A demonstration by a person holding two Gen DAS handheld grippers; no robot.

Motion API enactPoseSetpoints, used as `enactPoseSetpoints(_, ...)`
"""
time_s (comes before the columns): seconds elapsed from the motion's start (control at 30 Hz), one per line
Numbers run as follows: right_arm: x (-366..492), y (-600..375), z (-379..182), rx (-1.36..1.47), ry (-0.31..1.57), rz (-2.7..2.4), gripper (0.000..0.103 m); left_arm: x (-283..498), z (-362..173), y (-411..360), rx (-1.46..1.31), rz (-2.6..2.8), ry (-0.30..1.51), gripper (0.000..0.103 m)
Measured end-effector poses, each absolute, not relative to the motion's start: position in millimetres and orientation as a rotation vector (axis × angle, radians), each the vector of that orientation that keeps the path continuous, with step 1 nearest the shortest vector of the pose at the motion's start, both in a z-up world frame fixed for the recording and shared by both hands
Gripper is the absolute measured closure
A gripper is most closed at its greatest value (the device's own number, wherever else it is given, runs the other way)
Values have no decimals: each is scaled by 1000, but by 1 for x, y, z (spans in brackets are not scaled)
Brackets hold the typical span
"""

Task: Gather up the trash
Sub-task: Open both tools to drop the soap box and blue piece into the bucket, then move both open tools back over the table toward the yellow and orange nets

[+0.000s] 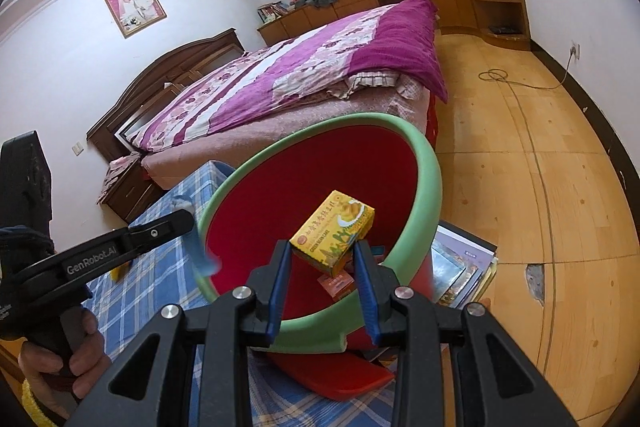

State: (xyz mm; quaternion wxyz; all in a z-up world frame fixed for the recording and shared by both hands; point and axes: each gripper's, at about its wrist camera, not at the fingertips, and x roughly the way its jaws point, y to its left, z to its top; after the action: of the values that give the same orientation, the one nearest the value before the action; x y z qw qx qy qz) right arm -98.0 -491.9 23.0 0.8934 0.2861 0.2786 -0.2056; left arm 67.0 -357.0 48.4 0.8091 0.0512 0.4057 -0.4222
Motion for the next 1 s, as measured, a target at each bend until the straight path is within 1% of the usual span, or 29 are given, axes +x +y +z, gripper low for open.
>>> enactPoseSetpoints(0.1,-97,-494,20,600,582,-430,68,68,46,-361,121,-903,881,90)
enactPoseSetpoints(0.27,-94,-495,17,601,589,-423,68,67,43,-356,114,-881,890,75)
enactPoseSetpoints(0.3,-93,-494,17,602,591,-420,68,67,43,-355,114,-877,892,74)
enactPoseSetpoints(0.53,-89,-492,15,606,601,-405,66,68,43,-336,97,-830,893,72)
enactPoseSetpoints(0.6,-89,-492,15,610,604,-401,58,67,42,-328,87,-809,901,71)
enactPoseSetpoints(0.63,-88,-492,14,611,606,-401,57,68,41,-323,81,-796,907,71)
enactPoseSetpoints(1.0,-83,-478,24,589,607,-384,49,81,44,-284,35,-706,902,71)
